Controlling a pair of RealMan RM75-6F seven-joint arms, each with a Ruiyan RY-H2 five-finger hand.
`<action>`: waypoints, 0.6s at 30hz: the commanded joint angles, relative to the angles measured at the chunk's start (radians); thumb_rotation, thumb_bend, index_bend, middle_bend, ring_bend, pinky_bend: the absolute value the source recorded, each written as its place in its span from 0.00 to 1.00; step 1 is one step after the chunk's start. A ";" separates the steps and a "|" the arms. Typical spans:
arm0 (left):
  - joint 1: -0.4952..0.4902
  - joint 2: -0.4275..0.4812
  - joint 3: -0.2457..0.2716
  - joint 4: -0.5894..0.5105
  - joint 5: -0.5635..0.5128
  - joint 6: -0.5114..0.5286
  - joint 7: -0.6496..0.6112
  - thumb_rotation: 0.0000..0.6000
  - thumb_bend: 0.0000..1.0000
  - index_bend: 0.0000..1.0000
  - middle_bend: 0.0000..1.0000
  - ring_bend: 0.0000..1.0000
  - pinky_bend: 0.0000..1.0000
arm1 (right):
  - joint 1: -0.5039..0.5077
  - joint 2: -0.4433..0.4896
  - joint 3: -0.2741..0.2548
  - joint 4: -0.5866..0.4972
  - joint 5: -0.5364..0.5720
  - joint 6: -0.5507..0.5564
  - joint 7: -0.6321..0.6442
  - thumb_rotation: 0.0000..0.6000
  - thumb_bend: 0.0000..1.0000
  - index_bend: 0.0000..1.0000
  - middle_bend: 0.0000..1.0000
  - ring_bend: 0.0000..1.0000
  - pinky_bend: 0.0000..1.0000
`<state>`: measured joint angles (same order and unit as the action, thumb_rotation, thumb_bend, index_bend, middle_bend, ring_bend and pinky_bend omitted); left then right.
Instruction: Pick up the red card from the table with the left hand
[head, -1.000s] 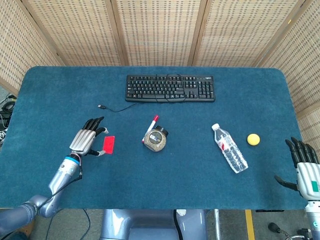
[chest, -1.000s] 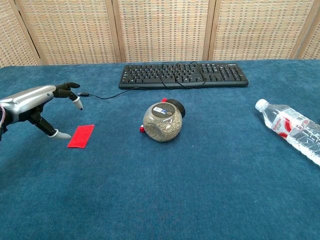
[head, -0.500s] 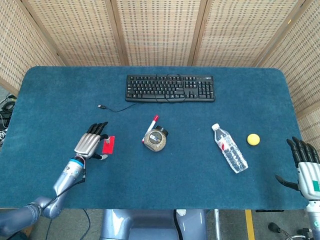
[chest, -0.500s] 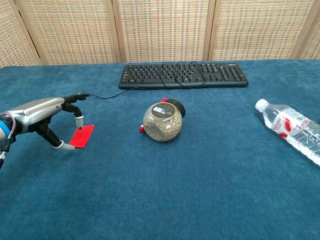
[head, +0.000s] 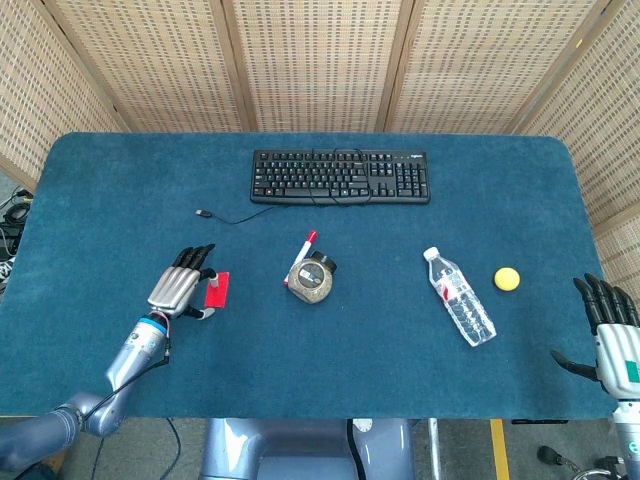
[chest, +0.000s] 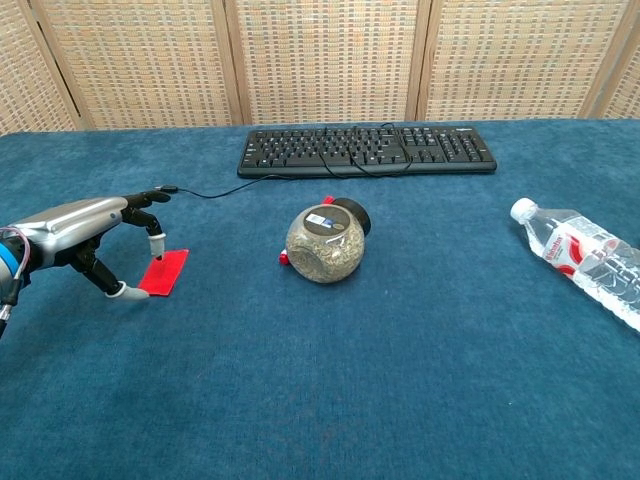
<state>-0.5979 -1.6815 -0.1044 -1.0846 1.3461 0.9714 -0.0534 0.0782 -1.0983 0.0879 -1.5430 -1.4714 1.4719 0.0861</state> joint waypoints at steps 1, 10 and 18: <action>-0.001 -0.006 0.000 0.008 0.000 0.000 0.002 1.00 0.19 0.47 0.00 0.00 0.00 | 0.000 0.000 0.000 -0.001 0.000 0.001 0.000 1.00 0.00 0.00 0.00 0.00 0.00; -0.008 -0.015 -0.005 0.026 -0.005 -0.012 -0.002 1.00 0.19 0.47 0.00 0.00 0.00 | 0.001 0.000 0.001 0.001 0.003 -0.003 0.003 1.00 0.00 0.00 0.00 0.00 0.00; -0.007 -0.029 0.000 0.042 -0.007 -0.017 -0.003 1.00 0.19 0.47 0.00 0.00 0.00 | 0.000 0.001 0.001 0.002 0.003 -0.003 0.008 1.00 0.00 0.00 0.00 0.00 0.00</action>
<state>-0.6052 -1.7087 -0.1050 -1.0441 1.3388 0.9541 -0.0566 0.0787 -1.0972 0.0893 -1.5409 -1.4679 1.4694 0.0939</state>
